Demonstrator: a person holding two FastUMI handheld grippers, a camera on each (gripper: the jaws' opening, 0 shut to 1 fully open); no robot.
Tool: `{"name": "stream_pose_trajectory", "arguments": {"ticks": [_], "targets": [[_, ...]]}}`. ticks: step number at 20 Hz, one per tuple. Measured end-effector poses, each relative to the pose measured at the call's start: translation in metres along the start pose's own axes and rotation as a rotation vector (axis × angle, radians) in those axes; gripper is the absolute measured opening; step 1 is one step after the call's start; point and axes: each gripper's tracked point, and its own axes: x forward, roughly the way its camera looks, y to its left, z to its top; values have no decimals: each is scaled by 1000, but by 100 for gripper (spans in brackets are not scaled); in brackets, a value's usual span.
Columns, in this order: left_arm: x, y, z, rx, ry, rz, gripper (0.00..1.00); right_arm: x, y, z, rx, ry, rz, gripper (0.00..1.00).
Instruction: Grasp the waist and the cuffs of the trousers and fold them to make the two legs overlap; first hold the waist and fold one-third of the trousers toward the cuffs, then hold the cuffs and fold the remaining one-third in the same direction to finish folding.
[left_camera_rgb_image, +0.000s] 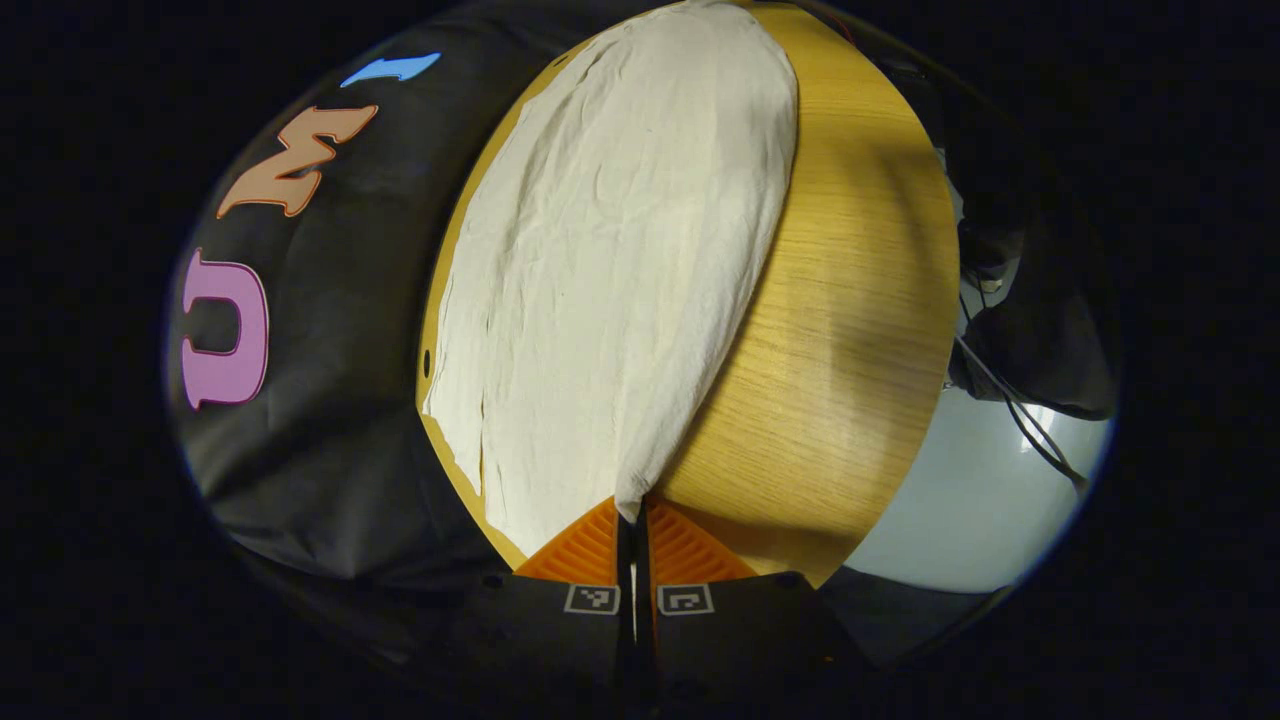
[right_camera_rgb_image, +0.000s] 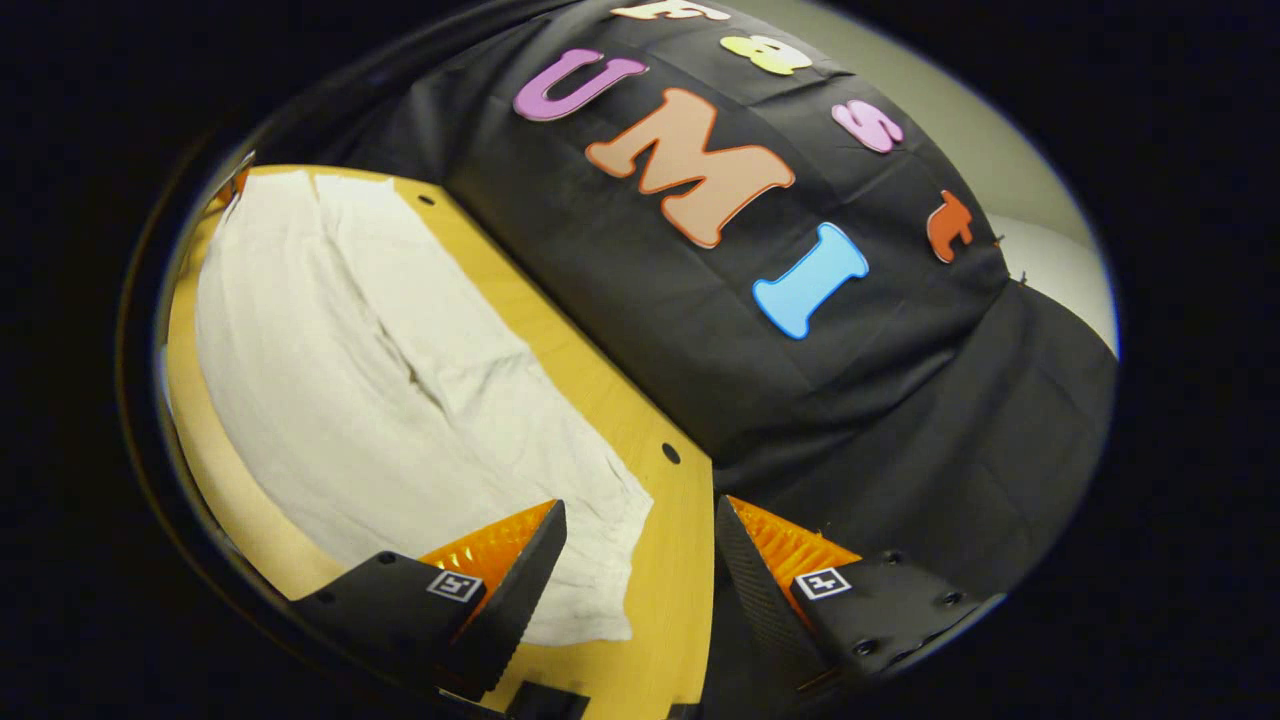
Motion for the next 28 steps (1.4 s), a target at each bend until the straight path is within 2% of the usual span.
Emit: {"name": "stream_pose_trajectory", "arguments": {"ticks": [4, 10, 11, 14, 17, 23, 25, 27, 28], "targets": [[1, 0, 0, 7, 7, 15, 0, -6, 25, -39, -126, 62, 97, 97], [2, 0, 0, 3, 18, 24, 0, -15, 69, -81, -377, 81, 268, 99], [3, 0, -1, 7, 19, 26, 0, -15, 74, -86, -413, 85, 298, 97], [3, 0, 0, 13, 25, 32, 0, -17, 94, -106, -467, 102, 380, 100], [2, 1, 0, 4, 34, 40, 0, -7, 98, -101, -511, 86, 374, 94], [5, 4, -1, -1, 49, 77, 0, 23, 100, -96, -563, 40, 346, 93], [5, 3, 0, -20, 58, 83, 0, 28, 104, -99, -553, 62, 350, 82], [6, 4, 0, -36, 63, 83, 0, 27, 115, -110, -545, 102, 388, 61], [7, 6, -1, -46, 66, 84, 0, 28, 116, -112, -563, 103, 381, 26]]}}
